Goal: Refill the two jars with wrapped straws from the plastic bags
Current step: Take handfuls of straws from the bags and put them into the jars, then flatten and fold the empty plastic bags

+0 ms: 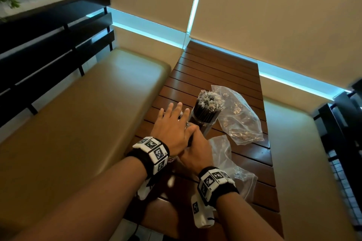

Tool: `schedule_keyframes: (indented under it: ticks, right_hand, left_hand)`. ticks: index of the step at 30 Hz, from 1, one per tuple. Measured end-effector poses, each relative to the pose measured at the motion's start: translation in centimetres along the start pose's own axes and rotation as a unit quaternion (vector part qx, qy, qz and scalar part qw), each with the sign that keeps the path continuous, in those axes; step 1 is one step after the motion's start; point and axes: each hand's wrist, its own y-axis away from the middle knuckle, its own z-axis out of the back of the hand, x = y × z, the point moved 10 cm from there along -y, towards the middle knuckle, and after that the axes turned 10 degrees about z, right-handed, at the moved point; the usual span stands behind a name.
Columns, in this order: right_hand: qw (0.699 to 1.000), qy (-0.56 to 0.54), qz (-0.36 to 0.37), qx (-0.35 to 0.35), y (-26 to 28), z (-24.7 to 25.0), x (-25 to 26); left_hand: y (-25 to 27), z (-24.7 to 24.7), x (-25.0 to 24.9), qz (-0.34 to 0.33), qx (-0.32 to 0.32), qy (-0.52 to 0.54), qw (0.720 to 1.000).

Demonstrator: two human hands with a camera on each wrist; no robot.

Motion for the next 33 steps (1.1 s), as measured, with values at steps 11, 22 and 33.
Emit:
schedule_keyframes:
  ticks: [11,22,33]
  right_hand:
    - [0.952,0.290,-0.016,0.096,4.0,3.8,-4.5]
    - [0.894,0.264,-0.095,0.349,14.5,1.4,-11.6]
    - [0.935,0.216,-0.045,0.276,18.6,4.4,-11.2]
  left_hand:
    - [-0.2,0.0,0.0,-0.033,-0.009,-0.076,0.997]
    - [5.9,0.1,-14.1,-0.251,-0.012,-0.045,0.967]
    - [6.8,-18.3,-4.7,0.151,0.293,0.086,0.940]
